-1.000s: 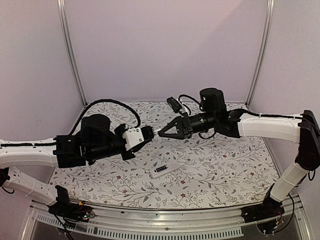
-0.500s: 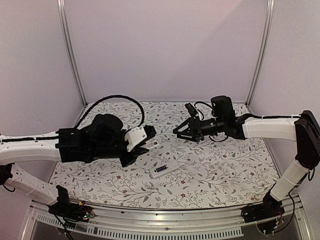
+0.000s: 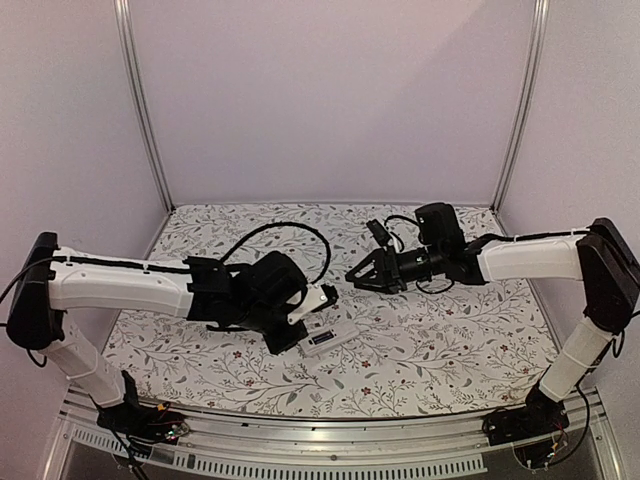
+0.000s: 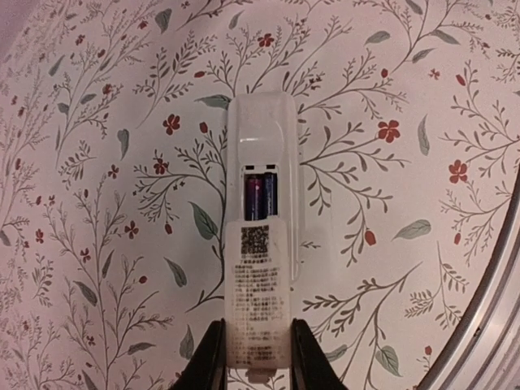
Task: Load the batteries into the remote control
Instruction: Load the battery cover onto the remote control without the battery cover.
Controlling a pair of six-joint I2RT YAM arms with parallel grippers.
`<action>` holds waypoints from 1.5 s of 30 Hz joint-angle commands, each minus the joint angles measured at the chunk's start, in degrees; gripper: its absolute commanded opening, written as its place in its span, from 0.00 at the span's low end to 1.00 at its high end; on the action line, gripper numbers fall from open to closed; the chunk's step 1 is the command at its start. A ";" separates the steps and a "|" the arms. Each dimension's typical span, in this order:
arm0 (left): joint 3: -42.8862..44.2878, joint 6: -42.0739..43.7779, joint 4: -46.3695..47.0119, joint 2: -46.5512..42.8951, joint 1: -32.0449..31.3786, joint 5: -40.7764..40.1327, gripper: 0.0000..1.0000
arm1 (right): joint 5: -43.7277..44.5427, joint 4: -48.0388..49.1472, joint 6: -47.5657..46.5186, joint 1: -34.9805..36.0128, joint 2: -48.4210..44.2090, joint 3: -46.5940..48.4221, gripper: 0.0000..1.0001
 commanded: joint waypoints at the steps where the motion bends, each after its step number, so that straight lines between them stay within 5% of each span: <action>1: 4.30 -0.24 -2.82 5.84 -0.69 -0.56 0.19 | 0.49 -0.40 -0.20 -0.69 2.38 -0.85 0.55; 15: 10.63 1.17 -4.37 15.00 1.23 0.91 0.19 | -1.48 0.34 1.96 -0.74 6.14 -1.82 0.52; 27: 11.94 1.83 -4.34 17.05 2.42 1.01 0.19 | -1.39 0.33 3.46 -0.72 9.40 -2.61 0.28; 45: 13.95 3.12 -3.32 18.86 3.62 1.68 0.18 | -2.63 0.97 3.73 -0.75 10.34 -2.35 0.20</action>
